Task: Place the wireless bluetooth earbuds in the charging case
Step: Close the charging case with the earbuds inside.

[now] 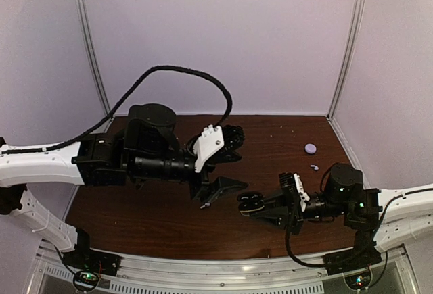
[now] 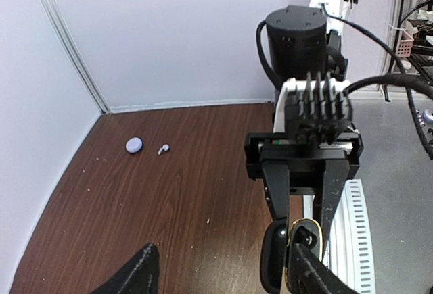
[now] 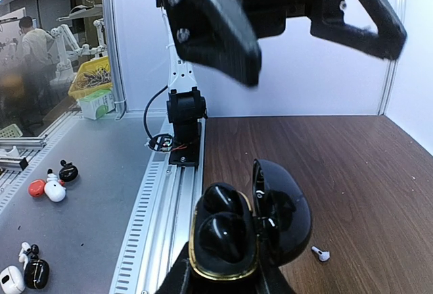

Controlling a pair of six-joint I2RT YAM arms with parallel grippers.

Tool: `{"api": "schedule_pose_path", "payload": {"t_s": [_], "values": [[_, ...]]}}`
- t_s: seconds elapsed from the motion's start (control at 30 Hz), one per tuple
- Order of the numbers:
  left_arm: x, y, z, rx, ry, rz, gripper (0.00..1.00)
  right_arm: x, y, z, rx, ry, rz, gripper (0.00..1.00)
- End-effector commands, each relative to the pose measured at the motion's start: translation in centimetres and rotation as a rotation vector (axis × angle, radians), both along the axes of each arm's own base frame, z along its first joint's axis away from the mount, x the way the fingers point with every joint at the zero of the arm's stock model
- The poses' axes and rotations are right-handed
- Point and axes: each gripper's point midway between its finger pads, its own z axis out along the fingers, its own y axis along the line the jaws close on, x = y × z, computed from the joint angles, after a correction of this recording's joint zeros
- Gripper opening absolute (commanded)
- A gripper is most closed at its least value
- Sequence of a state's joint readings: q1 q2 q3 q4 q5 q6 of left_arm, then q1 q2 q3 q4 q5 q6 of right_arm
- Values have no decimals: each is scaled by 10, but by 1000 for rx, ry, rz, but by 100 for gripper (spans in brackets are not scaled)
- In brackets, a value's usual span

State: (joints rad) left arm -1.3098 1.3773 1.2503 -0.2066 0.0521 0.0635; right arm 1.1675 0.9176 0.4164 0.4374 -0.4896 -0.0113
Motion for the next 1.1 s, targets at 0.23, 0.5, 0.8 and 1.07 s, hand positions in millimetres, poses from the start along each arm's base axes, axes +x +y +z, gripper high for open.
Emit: {"api": "schedule_pose_path", "payload": {"t_s": [0.23,0.5,0.8,1.07], "values": [[-30,5,24,-108,92,-167,43,-1,2,27,56,21,9,0],[-30,-4,16,-114,231,-189,38,-3,3,30,58,20,21,0],[-26,-12,-1,-65,267,-183,36,-2,2,30,58,18,17,0],[-27,-15,-4,-56,262,-200,30,-2,1,30,60,15,10,0]]}}
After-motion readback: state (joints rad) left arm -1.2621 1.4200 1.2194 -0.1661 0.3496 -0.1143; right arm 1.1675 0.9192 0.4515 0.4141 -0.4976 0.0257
